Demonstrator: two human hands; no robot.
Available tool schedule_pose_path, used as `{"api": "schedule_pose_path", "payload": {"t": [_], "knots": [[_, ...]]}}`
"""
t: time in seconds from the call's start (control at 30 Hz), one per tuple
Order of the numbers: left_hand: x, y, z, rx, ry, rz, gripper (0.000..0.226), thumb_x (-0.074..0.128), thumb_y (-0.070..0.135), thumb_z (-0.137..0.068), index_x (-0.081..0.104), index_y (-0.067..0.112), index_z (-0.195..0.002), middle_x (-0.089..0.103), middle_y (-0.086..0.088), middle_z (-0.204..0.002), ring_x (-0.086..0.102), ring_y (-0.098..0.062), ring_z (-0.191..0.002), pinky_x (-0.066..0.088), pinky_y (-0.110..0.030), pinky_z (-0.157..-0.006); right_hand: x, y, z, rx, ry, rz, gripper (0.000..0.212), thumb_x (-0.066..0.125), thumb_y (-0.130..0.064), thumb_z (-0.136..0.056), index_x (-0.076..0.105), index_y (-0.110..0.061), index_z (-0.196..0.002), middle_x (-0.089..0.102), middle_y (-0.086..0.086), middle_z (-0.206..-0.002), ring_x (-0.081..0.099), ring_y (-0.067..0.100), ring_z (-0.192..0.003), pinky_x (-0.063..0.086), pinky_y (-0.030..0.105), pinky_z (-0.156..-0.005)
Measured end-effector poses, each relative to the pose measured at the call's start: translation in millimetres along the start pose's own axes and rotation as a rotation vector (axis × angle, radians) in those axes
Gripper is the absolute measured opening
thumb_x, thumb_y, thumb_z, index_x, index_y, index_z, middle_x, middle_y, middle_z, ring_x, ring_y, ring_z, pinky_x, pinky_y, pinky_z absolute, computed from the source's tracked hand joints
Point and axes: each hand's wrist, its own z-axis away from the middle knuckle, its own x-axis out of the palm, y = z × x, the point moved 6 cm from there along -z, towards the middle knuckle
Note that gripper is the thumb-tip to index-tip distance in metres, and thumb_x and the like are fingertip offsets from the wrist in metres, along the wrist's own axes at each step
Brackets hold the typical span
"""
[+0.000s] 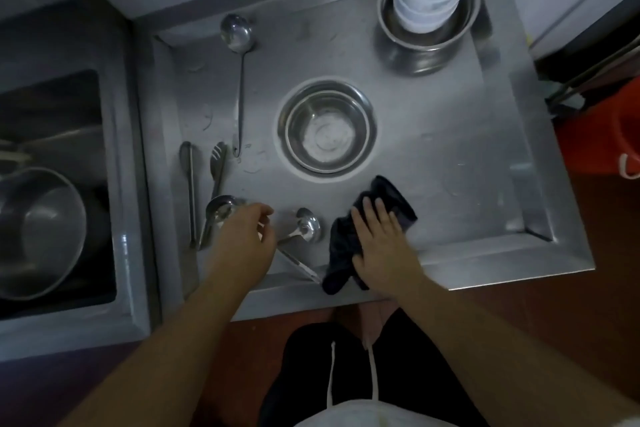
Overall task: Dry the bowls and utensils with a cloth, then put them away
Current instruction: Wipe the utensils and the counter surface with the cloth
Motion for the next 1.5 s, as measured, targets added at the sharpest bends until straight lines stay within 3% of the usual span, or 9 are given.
{"api": "schedule_pose_path", "payload": {"t": [0.13,0.23,0.43,0.57,0.7,0.83,1.03,1.23,1.5], "knots": [[-6.3,-9.3,2.2,-0.025,0.022,0.007,0.028,0.062,0.016,-0.098,0.068,0.022,-0.125,0.061,0.015,-0.105,0.057,-0.001,-0.091,0.036,-0.006,-0.072,-30.8,23.5,-50.5,-0.052,0.019,-0.008,0.089,0.053,-0.030,-0.082,0.031,-0.007,-0.165,0.021,0.019,-0.173,0.012,0.042,-0.161,0.018,0.061,-0.128],[-9.7,-16.3,4.3,-0.022,0.040,0.017,0.029,0.060,0.017,-0.098,0.067,0.026,-0.125,0.061,0.017,-0.106,0.057,0.001,-0.086,0.037,-0.008,-0.072,-58.1,36.7,-95.5,0.033,0.077,-0.054,0.082,0.047,-0.029,-0.082,0.040,-0.006,-0.161,0.026,0.016,-0.173,0.010,0.039,-0.162,0.005,0.056,-0.130],[-6.5,-31.0,7.9,-0.042,0.024,0.033,0.033,0.053,0.014,-0.100,0.067,0.028,-0.127,0.066,0.015,-0.113,0.058,-0.002,-0.090,0.041,-0.015,-0.072,-40.5,1.5,-97.5,0.028,0.070,-0.044,0.080,0.031,-0.062,-0.097,0.031,-0.021,-0.166,0.016,0.001,-0.177,-0.007,0.026,-0.164,-0.011,0.048,-0.129],[-2.3,-34.4,3.4,-0.028,0.000,0.021,0.033,0.054,0.013,-0.099,0.068,0.026,-0.126,0.067,0.013,-0.113,0.057,-0.003,-0.093,0.038,-0.011,-0.072,-17.6,-10.0,-50.9,-0.050,0.093,0.051,0.078,0.040,-0.061,-0.102,0.027,-0.020,-0.168,0.018,0.002,-0.176,0.004,0.032,-0.164,0.006,0.053,-0.131],[-0.8,-21.9,-11.2,0.020,-0.044,0.024,0.032,0.057,0.013,-0.099,0.067,0.026,-0.126,0.067,0.012,-0.112,0.060,-0.004,-0.093,0.047,-0.024,-0.079,-0.8,8.4,3.5,-0.176,0.026,0.140,0.070,0.040,-0.054,-0.102,0.039,-0.019,-0.163,0.032,0.004,-0.171,0.022,0.035,-0.160,0.028,0.057,-0.126],[-2.3,0.5,-27.2,0.101,-0.090,0.010,0.030,0.058,0.016,-0.100,0.065,0.026,-0.127,0.064,0.013,-0.112,0.060,-0.004,-0.092,0.047,-0.025,-0.078,-26.1,73.5,32.2,-0.031,0.072,0.155,0.066,0.037,-0.047,-0.103,0.045,-0.014,-0.159,0.039,0.009,-0.167,0.031,0.041,-0.156,0.037,0.060,-0.120],[-0.8,32.4,-45.6,0.188,-0.086,-0.008,0.030,0.059,0.014,-0.099,0.067,0.020,-0.127,0.067,0.004,-0.112,0.063,-0.014,-0.101,0.055,-0.037,-0.090,-45.9,136.2,55.5,0.646,0.182,0.000,0.069,0.055,-0.032,-0.105,0.031,-0.004,-0.164,0.026,0.021,-0.171,0.020,0.048,-0.158,0.027,0.062,-0.125],[31.7,73.0,-62.1,0.272,-0.116,-0.211,0.032,0.057,0.024,-0.103,0.066,0.012,-0.132,0.070,-0.011,-0.120,0.063,-0.033,-0.111,0.053,-0.049,-0.095,-27.1,111.4,60.4,0.179,0.037,0.141,0.071,0.034,-0.057,-0.103,0.043,-0.016,-0.161,0.040,0.009,-0.167,0.034,0.041,-0.155,0.028,0.058,-0.123],[62.1,95.5,-76.9,0.262,-0.146,-0.314,0.036,0.057,0.028,-0.103,0.064,0.009,-0.134,0.067,-0.016,-0.125,0.061,-0.038,-0.114,0.051,-0.048,-0.094,-88.1,200.3,2.6,0.412,0.130,0.123,0.082,0.019,-0.060,-0.103,0.015,-0.010,-0.169,0.013,0.017,-0.176,0.008,0.037,-0.163,0.007,0.052,-0.131]]}}
